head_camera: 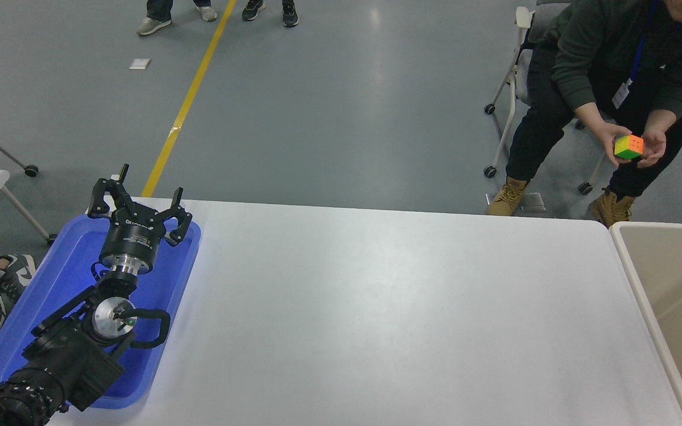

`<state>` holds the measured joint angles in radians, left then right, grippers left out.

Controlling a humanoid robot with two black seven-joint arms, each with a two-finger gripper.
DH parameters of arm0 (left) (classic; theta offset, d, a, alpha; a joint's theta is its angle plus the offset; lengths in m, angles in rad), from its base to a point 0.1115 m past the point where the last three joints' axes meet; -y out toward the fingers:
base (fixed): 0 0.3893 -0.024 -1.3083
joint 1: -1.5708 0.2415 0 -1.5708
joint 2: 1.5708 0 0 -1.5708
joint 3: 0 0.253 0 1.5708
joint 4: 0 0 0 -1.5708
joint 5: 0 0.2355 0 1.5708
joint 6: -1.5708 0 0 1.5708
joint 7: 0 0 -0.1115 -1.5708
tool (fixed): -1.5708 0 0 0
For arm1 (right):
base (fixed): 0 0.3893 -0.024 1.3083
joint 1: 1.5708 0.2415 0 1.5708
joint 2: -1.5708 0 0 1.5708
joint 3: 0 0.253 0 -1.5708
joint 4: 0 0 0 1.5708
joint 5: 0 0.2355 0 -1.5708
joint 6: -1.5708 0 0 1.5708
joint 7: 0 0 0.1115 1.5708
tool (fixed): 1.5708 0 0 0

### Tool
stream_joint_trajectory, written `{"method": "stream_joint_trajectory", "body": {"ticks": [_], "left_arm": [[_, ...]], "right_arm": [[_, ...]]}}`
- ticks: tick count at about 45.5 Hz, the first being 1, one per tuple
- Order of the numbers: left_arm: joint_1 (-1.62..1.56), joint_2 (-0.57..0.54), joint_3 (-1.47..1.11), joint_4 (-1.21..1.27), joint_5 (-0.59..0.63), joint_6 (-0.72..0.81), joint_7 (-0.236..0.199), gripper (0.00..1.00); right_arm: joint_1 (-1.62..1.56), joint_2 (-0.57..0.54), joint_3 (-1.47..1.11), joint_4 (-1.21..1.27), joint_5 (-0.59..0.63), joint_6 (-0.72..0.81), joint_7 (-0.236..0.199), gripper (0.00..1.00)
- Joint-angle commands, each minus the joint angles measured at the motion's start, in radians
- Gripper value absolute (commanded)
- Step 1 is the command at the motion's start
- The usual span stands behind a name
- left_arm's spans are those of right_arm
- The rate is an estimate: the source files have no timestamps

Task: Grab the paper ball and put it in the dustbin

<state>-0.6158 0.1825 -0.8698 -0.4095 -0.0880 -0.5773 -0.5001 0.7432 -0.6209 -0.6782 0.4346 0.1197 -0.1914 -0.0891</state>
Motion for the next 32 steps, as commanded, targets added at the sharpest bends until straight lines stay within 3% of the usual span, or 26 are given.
{"method": "stream_joint_trajectory", "body": {"ticks": [1, 4, 7, 14, 18, 32], "left_arm": [[-0.001, 0.0, 0.0, 0.0, 0.001, 0.001, 0.0, 1.0], [-0.001, 0.0, 0.0, 0.0, 0.001, -0.001, 0.0, 1.0], [0.001, 0.0, 0.0, 0.0, 0.001, 0.001, 0.0, 1.0], [-0.001, 0.0, 0.0, 0.0, -0.001, -0.001, 0.0, 1.0], [0.001, 0.0, 0.0, 0.0, -0.001, 0.001, 0.0, 1.0], [-0.001, 0.0, 0.0, 0.0, -0.001, 0.001, 0.0, 1.0]], "right_arm": [[-0.021, 0.01, 0.025, -0.007, -0.008, -0.013, 0.0, 0.0], [-0.018, 0.009, 0.025, -0.007, -0.008, -0.013, 0.0, 0.0], [-0.013, 0.009, 0.025, -0.007, -0.006, -0.013, 0.0, 0.38], [-0.01, 0.007, 0.029, -0.002, -0.003, -0.01, 0.0, 0.89], [-0.01, 0.007, 0.043, 0.0, -0.006, -0.006, 0.0, 1.0], [0.082, -0.003, 0.196, 0.021, -0.011, 0.009, 0.0, 1.0]]}}
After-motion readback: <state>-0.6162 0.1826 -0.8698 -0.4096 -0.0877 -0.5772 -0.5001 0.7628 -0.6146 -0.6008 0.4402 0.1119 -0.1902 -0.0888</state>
